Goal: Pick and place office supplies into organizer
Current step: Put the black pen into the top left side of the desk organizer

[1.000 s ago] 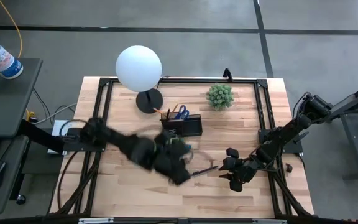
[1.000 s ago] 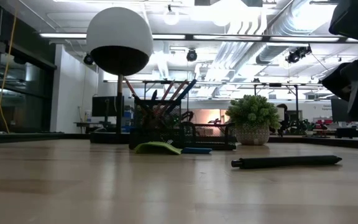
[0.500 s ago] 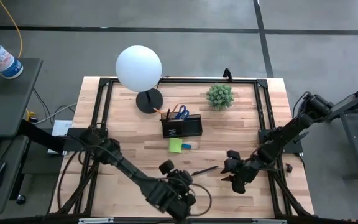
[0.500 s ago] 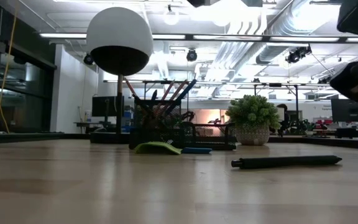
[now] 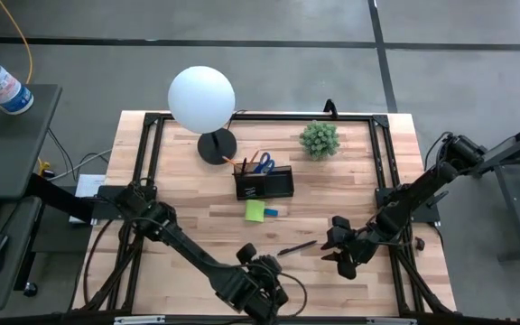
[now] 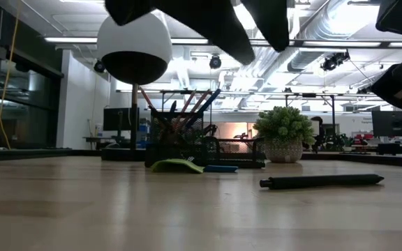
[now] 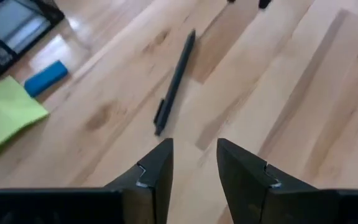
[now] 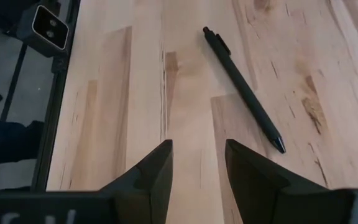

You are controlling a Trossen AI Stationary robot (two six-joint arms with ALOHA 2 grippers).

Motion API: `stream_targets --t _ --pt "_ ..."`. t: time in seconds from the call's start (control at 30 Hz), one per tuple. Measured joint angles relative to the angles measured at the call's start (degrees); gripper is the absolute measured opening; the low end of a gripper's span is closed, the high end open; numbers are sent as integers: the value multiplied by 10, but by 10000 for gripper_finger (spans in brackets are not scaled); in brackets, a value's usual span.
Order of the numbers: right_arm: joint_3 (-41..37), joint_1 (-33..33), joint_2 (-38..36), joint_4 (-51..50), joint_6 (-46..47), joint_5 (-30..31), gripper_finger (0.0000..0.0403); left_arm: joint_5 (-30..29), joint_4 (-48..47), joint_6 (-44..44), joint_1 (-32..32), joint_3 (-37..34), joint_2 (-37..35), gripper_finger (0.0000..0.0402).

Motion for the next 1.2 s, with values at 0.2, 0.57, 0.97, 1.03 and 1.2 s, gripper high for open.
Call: stream_targets --t 0.2,0.57,0.97,1.03,1.2 --pt "0 0 0 1 6 20 138 15 37 50 7 -3 -1 93" --pt "0 0 0 2 26 32 138 50 71 47 19 -65 -1 10" --pt "0 0 0 -4 42 39 138 111 144 111 18 -138 -40 4" --pt "0 0 0 -8 48 38 138 114 210 130 22 -167 -57 1" --pt "0 -8 0 -13 52 27 138 114 298 153 37 -250 -102 1"
